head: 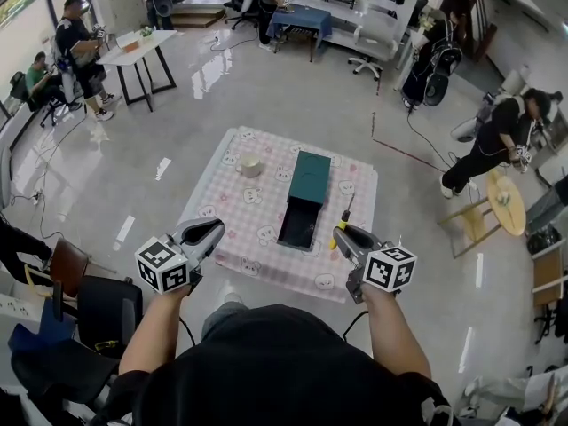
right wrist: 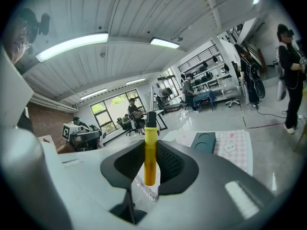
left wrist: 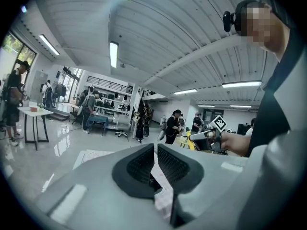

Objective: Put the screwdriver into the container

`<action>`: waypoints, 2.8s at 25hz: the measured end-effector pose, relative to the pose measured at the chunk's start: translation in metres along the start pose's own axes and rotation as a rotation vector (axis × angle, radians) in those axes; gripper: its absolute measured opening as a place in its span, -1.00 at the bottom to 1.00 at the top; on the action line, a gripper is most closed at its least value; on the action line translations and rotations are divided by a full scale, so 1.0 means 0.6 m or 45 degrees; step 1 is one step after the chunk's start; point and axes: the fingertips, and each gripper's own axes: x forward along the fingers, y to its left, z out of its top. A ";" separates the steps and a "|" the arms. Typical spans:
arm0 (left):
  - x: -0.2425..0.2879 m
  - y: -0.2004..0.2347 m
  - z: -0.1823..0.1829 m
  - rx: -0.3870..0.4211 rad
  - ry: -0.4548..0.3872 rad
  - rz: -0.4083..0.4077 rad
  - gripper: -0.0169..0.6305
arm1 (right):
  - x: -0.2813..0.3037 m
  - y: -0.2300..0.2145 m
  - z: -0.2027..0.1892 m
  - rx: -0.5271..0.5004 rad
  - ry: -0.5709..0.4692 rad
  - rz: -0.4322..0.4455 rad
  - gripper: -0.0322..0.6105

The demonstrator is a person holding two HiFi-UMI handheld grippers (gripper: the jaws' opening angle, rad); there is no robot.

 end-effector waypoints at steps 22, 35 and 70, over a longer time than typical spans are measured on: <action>0.039 0.042 0.000 0.001 0.036 -0.096 -0.86 | 0.036 -0.023 -0.011 0.054 0.008 -0.070 -0.58; 0.096 0.096 0.020 0.003 0.058 -0.130 -0.85 | 0.077 -0.066 0.011 0.085 0.009 -0.106 -0.58; 0.252 0.218 0.037 0.000 0.119 -0.248 -0.91 | 0.186 -0.199 -0.008 0.213 0.123 -0.246 -0.58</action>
